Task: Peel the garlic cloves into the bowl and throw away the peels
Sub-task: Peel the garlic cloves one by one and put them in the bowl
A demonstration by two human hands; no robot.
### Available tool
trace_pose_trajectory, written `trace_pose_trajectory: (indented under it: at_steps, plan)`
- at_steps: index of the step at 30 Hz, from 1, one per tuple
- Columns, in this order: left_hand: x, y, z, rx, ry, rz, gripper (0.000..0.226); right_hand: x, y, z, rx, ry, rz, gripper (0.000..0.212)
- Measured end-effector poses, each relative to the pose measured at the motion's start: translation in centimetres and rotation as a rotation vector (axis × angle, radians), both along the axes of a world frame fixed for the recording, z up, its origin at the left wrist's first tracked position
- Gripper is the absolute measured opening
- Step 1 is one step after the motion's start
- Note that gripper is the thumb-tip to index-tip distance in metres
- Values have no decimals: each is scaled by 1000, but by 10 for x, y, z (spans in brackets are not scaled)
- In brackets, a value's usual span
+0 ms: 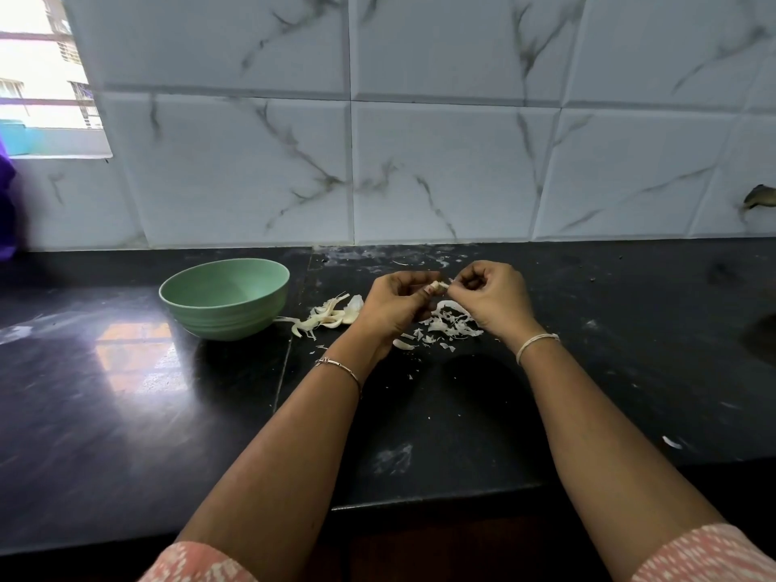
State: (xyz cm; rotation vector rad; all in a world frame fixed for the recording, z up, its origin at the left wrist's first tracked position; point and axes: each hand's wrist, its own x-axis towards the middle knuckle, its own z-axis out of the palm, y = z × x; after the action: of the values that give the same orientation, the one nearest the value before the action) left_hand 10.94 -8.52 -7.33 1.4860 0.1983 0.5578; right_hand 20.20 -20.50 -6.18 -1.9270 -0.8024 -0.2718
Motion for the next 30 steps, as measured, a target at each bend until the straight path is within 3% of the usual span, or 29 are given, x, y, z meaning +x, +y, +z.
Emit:
trace_pose_trajectory:
  at_steps: [3, 11, 16, 20, 24, 30]
  plan:
    - [-2, 1, 2, -58, -17, -16, 15, 2, -4, 0, -118, -64, -137, 11]
    - [-3, 0, 4, -175, -29, -4, 10, 8, -8, -1, -246, -126, -132, 19]
    - [-3, -1, 4, -162, -18, 18, 11, 6, -8, 0, -220, -96, -84, 28]
    - [-3, -4, 5, -173, 0, 29, 15, 8, -3, -2, -68, -12, 103, 12]
    - [-3, -3, 5, -193, 5, 27, 14, 4, -1, 2, 70, 76, 179, 10]
    - [-3, -1, 6, -269, 12, 6, 10, -1, 0, 2, 35, 23, 179, 5]
